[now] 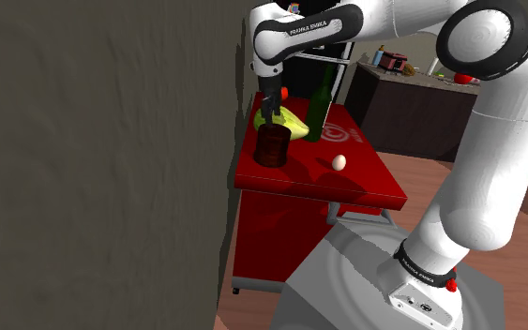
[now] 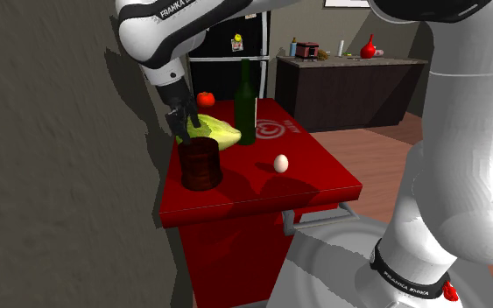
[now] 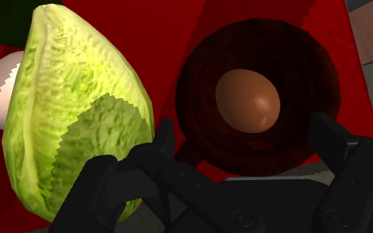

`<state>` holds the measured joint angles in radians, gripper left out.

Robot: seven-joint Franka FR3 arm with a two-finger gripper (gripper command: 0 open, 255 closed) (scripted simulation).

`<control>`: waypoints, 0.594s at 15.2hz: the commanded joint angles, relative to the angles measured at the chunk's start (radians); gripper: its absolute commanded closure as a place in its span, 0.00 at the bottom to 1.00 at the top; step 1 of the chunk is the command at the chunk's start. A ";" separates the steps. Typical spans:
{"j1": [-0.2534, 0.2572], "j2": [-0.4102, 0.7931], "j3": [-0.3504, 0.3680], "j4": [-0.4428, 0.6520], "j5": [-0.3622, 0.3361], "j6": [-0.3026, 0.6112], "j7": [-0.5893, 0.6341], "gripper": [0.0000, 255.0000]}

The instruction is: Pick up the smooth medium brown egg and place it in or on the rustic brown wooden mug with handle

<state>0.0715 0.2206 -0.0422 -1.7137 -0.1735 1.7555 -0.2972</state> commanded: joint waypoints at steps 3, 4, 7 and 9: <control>0.008 0.010 0.005 0.112 0.004 -0.103 -0.005 0.00; 0.011 0.015 0.006 0.144 0.005 -0.130 -0.006 0.00; 0.011 0.015 0.006 0.144 0.005 -0.130 -0.006 0.00; 0.011 0.015 0.006 0.144 0.005 -0.130 -0.006 0.00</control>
<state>0.0821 0.2351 -0.0358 -1.5705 -0.1686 1.6261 -0.3030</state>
